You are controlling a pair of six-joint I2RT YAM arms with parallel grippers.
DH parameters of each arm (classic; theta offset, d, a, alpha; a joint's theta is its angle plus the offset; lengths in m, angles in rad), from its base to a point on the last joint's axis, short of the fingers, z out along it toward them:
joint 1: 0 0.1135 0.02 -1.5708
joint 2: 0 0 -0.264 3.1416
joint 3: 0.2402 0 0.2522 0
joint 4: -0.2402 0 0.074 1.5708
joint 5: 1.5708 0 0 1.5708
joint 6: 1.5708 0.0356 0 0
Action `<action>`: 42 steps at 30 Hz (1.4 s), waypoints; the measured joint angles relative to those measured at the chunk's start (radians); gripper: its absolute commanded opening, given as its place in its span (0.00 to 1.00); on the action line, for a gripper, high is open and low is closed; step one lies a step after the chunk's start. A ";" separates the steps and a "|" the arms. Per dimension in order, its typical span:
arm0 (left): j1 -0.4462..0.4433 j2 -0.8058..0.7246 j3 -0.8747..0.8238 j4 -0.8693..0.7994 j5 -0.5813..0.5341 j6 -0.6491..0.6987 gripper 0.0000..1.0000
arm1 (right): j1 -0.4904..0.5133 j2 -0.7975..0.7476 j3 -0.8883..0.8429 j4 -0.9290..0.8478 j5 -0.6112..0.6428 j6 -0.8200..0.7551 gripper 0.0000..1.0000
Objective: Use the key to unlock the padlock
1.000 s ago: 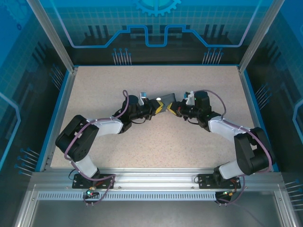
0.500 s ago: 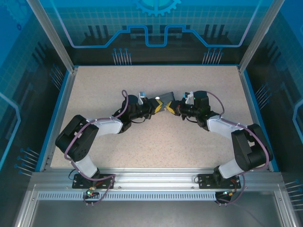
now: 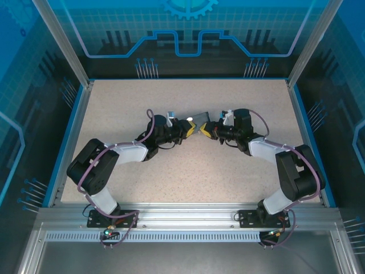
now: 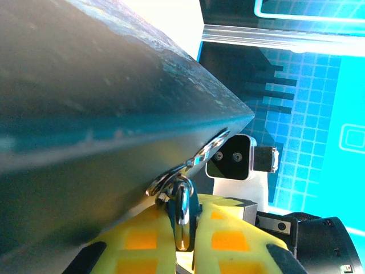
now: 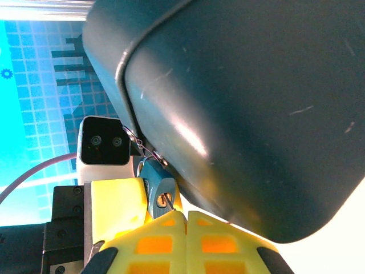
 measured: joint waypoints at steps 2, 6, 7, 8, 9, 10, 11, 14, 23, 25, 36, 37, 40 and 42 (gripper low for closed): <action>0.000 0.000 -0.001 -0.001 0.006 0.000 0.00 | -0.004 0.001 0.000 0.000 -0.009 -0.007 0.00; -0.002 0.000 -0.001 0.000 0.014 0.000 0.00 | -0.015 0.001 0.000 -0.002 -0.024 -0.031 0.00; -0.003 0.000 -0.003 0.001 0.015 0.000 0.00 | -0.017 0.001 0.002 -0.008 -0.029 -0.039 0.00; -0.004 0.000 -0.005 0.004 0.015 0.000 0.00 | -0.019 0.001 0.004 -0.014 -0.033 -0.049 0.00; -0.005 0.000 -0.006 0.005 0.015 0.000 0.00 | -0.021 0.001 0.008 -0.022 -0.037 -0.058 0.00; -0.007 0.000 -0.006 0.006 0.015 -0.001 0.00 | -0.024 0.001 0.012 -0.030 -0.040 -0.066 0.00; -0.007 0.000 -0.006 0.010 0.015 -0.002 0.00 | -0.026 0.001 0.015 -0.034 -0.045 -0.072 0.00; -0.007 0.000 -0.006 0.016 0.015 -0.005 0.00 | -0.028 0.001 0.023 -0.040 -0.053 -0.085 0.00; -0.012 -0.003 -0.019 0.023 0.014 -0.020 0.00 | -0.034 0.001 0.027 -0.071 -0.067 -0.122 0.00; -0.015 -0.005 -0.023 0.023 0.014 -0.019 0.00 | -0.035 -0.002 0.018 -0.071 -0.069 -0.121 0.00; -0.023 -0.015 -0.040 0.029 0.012 -0.015 0.00 | -0.039 -0.003 -0.014 -0.026 -0.084 -0.011 0.00; -0.024 -0.015 -0.040 0.029 0.012 -0.015 0.00 | -0.037 -0.005 -0.018 -0.024 -0.081 0.005 0.00; -0.027 -0.016 -0.040 0.028 0.012 -0.015 0.00 | -0.027 -0.024 -0.039 -0.023 -0.059 0.051 0.00; -0.031 -0.016 -0.043 0.028 0.014 -0.015 0.00 | -0.020 -0.044 -0.052 -0.024 -0.040 0.083 0.00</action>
